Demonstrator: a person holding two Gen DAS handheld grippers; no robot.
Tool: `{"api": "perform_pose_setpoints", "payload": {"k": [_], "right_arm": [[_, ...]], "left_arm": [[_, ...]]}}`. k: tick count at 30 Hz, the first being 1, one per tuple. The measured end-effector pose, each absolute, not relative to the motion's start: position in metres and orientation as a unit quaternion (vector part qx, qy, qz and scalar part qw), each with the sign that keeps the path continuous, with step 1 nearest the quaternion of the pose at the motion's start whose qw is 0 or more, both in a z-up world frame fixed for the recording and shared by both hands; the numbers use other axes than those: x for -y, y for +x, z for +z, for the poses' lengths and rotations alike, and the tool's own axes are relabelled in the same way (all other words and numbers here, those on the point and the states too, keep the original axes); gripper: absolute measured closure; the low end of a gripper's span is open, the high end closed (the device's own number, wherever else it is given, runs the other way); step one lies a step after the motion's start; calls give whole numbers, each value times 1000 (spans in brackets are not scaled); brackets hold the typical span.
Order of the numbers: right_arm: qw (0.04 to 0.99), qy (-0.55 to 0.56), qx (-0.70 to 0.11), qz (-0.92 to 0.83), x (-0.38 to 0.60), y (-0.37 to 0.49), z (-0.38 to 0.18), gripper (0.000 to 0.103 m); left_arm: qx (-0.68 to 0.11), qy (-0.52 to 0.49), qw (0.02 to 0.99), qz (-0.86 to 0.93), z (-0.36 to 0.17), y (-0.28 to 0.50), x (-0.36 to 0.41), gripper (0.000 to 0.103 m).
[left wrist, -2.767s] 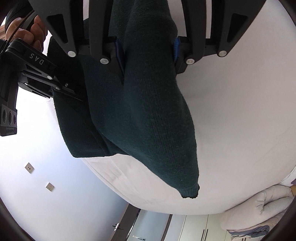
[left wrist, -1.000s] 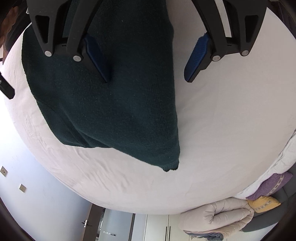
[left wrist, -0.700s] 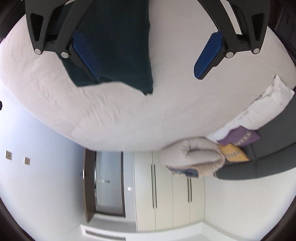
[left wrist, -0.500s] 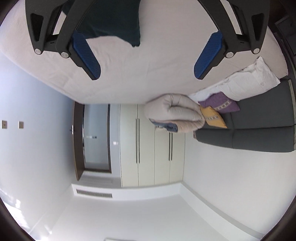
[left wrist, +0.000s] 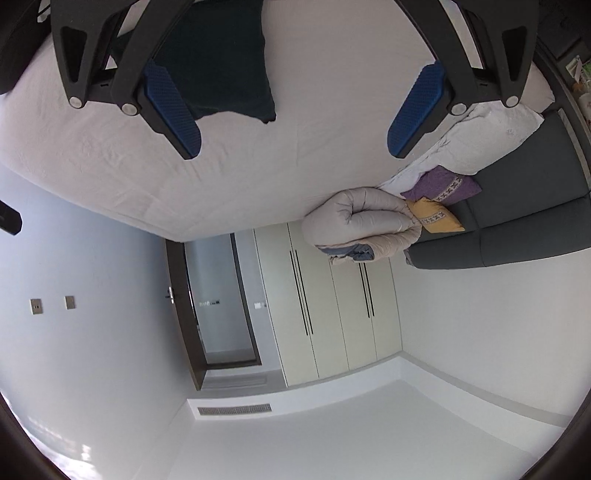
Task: Fold small clothes
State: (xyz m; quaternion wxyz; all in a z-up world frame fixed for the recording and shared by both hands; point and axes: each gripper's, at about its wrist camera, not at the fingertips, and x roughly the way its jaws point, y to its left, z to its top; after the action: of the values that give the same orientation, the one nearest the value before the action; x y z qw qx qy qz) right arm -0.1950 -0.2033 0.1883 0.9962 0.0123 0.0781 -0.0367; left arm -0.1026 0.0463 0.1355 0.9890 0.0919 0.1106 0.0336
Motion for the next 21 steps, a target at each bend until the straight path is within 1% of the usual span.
{"api": "perform_pose_setpoints", "payload": {"k": [4,9,12,17,21], "right_arm": [[993,17,-117,-26,193,-192,184,0],[987,-7,-155,-33,184,-189,182,0],[982,-2,-183,-34,183,-184,180,0],[973,10,-229,-25,181,-174,164,0],[969,1,-248,-25,177,-162,150,0]], "left_arm": [[-184,66,980,40,124,-88,-48,0],[-262,71,961,61,99,-69,-46,0],[-311,45,949,31,81,-64,-50,0],[-345,28,938,13,62,-63,-50,0],[-340,27,940,19,63,-65,-51,0]]}}
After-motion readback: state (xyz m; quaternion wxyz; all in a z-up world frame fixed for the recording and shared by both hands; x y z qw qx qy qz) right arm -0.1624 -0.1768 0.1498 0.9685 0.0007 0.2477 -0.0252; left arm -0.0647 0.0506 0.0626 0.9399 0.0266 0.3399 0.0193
